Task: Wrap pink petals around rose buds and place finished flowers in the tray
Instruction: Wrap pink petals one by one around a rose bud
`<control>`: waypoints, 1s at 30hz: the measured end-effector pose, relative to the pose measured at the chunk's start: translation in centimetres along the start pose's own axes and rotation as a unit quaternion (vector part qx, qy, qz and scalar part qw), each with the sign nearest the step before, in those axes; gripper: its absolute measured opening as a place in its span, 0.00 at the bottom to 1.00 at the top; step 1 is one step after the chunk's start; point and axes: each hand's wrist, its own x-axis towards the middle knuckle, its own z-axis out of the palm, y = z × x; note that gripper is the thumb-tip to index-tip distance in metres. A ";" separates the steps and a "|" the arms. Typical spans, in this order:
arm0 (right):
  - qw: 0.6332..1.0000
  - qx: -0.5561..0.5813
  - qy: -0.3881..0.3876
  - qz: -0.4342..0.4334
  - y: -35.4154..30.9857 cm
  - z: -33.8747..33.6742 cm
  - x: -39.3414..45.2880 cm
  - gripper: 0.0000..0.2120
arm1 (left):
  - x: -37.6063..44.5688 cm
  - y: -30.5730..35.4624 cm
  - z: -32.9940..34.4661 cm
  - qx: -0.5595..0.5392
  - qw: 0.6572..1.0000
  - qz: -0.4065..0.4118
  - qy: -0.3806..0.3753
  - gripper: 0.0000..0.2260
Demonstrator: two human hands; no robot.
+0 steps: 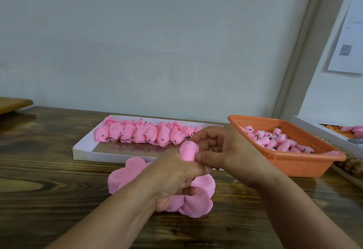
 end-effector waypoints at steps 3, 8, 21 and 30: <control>0.999 -0.031 0.013 -0.017 -0.1 0.2 0.2 0.05 | 0.0 0.0 0.2 -0.002 1.000 0.001 0.001 0.08; 0.996 -0.065 0.051 -0.029 0.1 1.1 0.3 0.05 | 0.0 0.1 0.1 0.004 1.000 -0.009 0.014 0.08; 1.000 -0.003 0.017 -0.010 0.0 0.8 0.7 0.07 | -0.1 0.1 0.0 0.013 1.000 -0.019 -0.006 0.06; 0.997 -0.069 -0.025 -0.032 -1.4 0.1 1.5 0.02 | 0.9 0.7 -0.5 0.026 0.999 -0.031 0.004 0.14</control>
